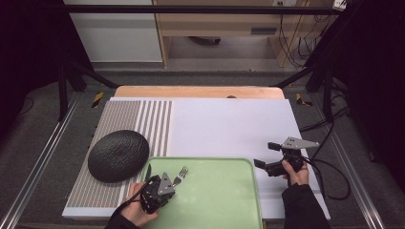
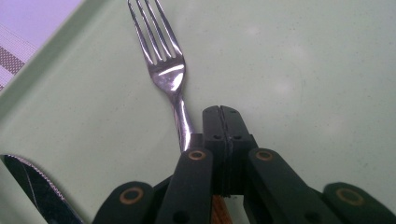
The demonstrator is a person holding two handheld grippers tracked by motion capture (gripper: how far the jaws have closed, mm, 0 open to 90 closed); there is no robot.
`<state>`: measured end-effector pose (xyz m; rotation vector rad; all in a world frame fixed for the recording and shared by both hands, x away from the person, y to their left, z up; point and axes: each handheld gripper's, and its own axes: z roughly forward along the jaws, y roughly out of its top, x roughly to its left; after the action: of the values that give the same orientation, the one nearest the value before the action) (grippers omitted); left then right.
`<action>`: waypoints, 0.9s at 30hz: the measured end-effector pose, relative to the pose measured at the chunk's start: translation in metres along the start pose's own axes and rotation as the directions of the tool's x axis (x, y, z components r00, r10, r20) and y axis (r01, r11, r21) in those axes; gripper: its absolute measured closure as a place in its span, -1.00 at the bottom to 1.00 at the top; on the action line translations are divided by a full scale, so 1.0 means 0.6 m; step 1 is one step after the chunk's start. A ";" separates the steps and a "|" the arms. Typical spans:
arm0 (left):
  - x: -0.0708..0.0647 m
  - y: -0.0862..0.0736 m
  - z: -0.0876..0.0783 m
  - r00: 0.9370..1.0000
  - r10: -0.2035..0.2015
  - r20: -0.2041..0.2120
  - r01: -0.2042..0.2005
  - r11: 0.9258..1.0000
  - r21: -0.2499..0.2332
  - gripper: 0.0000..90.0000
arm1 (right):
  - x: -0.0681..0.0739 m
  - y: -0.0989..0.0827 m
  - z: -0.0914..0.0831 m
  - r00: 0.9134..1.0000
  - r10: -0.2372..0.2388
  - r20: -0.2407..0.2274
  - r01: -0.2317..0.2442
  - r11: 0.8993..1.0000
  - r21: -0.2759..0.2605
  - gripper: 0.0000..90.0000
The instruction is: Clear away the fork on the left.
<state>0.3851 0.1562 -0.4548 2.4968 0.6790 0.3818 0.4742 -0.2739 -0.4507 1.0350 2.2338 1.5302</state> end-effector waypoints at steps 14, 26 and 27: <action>0.009 -0.007 -0.002 1.000 -0.014 -0.006 0.014 1.000 -0.002 0.99 | 0.000 0.000 0.000 1.000 0.000 0.000 0.000 1.000 0.001 -1.00; 0.021 -0.017 -0.006 0.999 -0.026 -0.035 0.026 1.000 0.006 0.99 | 0.000 0.000 0.000 1.000 0.000 0.000 0.000 1.000 0.000 -0.99; 0.022 -0.018 -0.006 0.999 -0.028 -0.037 0.028 1.000 0.004 0.99 | 0.000 0.000 0.000 1.000 0.000 0.000 0.000 1.000 0.000 -1.00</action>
<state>0.3907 0.1730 -0.4560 2.4876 0.7298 0.4179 0.4741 -0.2739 -0.4507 1.0347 2.2335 1.5303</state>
